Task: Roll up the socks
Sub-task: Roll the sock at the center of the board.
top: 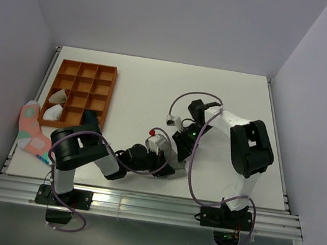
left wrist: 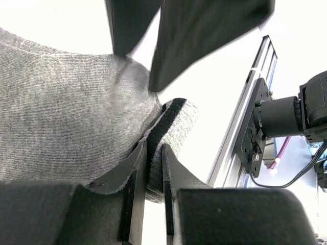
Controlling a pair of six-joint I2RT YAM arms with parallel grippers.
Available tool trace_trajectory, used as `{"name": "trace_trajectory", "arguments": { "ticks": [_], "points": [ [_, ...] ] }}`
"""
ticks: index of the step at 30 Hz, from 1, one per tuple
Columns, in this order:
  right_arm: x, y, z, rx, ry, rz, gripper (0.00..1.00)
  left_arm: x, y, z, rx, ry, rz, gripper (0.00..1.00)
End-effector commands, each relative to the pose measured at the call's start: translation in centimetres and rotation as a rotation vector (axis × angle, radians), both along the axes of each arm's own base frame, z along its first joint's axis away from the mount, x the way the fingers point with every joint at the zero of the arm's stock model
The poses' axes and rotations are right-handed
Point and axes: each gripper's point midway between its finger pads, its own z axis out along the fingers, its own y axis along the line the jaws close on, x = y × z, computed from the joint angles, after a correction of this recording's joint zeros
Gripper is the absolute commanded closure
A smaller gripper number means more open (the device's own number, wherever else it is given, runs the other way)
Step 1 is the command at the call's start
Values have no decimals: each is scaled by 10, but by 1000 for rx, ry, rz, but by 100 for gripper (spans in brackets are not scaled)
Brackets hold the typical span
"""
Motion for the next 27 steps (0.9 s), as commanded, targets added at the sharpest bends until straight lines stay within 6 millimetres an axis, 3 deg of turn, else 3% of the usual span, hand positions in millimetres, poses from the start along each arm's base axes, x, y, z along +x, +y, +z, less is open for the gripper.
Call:
{"name": "trace_trajectory", "arguments": {
  "ticks": [1, 13, 17, 23, 27],
  "points": [
    [28, -10, 10, 20, -139, -76, 51, -24, 47, -77, 295, 152, 23, 100],
    [37, -23, 25, 64, -347, -80, 51, -35, 64, -84, 348, 362, 0, 100],
    [38, -27, 31, 77, -447, -54, 50, -34, 68, -76, 356, 456, -5, 100],
    [33, -28, 39, 102, -506, 5, 50, -28, 72, -74, 399, 561, -13, 100],
    [26, -23, 36, 113, -594, 62, 51, -35, 73, -76, 381, 676, -54, 100]
  ]
}}
